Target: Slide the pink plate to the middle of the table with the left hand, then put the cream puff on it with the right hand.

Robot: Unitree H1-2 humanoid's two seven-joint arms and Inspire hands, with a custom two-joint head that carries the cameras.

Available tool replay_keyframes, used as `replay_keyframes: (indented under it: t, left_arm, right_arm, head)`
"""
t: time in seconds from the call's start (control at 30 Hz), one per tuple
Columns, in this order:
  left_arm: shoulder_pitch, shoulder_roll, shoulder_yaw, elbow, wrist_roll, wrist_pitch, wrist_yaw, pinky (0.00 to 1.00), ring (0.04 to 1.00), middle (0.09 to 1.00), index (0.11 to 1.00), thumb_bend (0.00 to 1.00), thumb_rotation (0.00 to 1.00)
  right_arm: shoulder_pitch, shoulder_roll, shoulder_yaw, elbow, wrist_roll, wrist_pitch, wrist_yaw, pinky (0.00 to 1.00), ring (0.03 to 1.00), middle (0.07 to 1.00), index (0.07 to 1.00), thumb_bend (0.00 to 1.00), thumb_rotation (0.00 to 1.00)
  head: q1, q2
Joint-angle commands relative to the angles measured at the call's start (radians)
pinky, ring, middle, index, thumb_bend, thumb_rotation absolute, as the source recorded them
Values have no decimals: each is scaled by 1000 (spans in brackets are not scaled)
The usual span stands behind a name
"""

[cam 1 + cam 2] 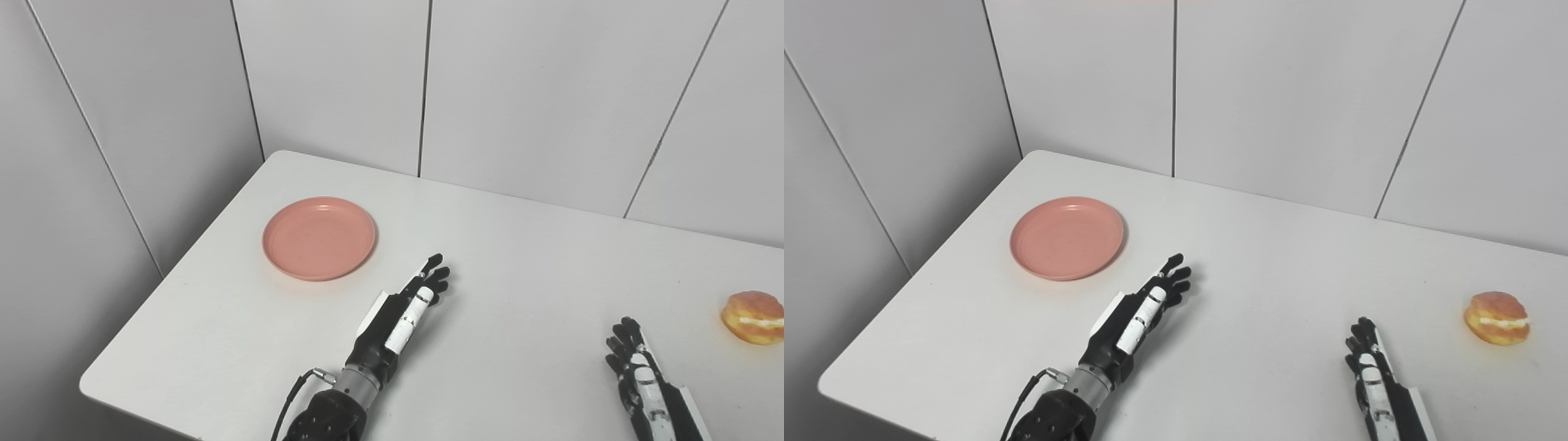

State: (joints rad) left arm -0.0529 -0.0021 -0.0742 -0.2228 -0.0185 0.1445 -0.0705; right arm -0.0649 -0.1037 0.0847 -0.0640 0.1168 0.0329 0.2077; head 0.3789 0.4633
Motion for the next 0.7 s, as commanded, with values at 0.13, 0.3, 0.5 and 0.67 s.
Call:
replay_keyframes:
  t: [0.13,0.3,0.5,0.67]
  left_arm:
    - [-51,29,32,-83,-29,16,-12,918,926,945,939,510,1000]
    - [-98,55,73,-143,-27,57,1,910,914,940,932,501,1000]
    - [-157,86,137,-165,-60,72,8,930,913,938,932,485,1000]
    - [-188,120,182,-134,-83,53,9,934,915,935,924,494,1000]
  right_arm:
    - [-6,9,8,-18,1,31,3,1000,1000,1000,1000,72,1000]
    - [-10,8,8,-8,2,23,6,1000,1000,1000,1000,75,1000]
    - [-13,4,8,2,3,15,12,1000,1000,1000,1000,79,1000]
    - [-14,7,5,4,7,21,8,1000,1000,1000,1000,78,1000]
  head:
    - [3,-1]
    - [3,-6]
    - [4,-9]
    - [4,-12]
